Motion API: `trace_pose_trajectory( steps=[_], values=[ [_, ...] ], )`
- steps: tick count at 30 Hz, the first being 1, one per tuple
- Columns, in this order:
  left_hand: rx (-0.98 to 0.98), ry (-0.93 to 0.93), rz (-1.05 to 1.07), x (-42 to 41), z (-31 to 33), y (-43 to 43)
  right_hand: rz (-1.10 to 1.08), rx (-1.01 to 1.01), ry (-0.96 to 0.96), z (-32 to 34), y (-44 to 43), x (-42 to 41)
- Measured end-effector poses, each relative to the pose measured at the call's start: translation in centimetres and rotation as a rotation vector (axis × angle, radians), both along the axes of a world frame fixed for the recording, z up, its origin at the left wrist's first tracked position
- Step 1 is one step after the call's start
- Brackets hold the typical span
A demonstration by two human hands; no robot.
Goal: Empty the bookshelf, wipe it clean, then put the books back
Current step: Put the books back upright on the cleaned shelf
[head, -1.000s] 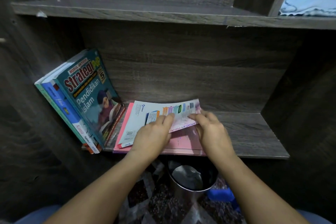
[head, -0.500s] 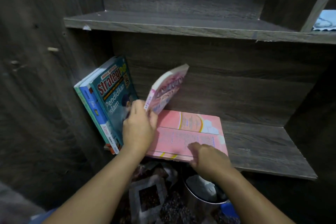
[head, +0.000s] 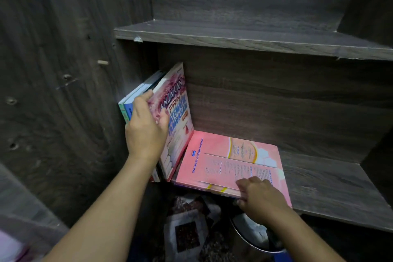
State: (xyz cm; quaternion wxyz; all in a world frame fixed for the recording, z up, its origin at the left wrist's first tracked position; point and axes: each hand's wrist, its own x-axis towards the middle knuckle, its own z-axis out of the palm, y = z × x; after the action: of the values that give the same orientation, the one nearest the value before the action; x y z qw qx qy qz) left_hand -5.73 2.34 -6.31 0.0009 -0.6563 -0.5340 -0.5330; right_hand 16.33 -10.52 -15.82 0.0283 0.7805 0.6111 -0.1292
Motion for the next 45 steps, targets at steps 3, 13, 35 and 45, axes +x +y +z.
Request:
trace_pose_trajectory(
  steps=[3,13,35,45],
  values=[
    [0.019,0.026,0.041,-0.2,-0.3,0.2,0.000,0.004,0.013,0.0,-0.1,0.0],
    [-0.041,0.348,0.529,0.3,-1.2,1.6,0.025,-0.002,0.041,0.2,-0.5,0.4],
    [-0.147,1.016,-0.560,10.0,-9.7,-4.6,-0.099,-0.018,0.021,1.8,-2.4,5.2],
    [-0.434,1.122,-0.688,11.9,-10.9,-4.9,-0.161,-0.071,0.031,1.0,-3.3,6.7]
  ],
)
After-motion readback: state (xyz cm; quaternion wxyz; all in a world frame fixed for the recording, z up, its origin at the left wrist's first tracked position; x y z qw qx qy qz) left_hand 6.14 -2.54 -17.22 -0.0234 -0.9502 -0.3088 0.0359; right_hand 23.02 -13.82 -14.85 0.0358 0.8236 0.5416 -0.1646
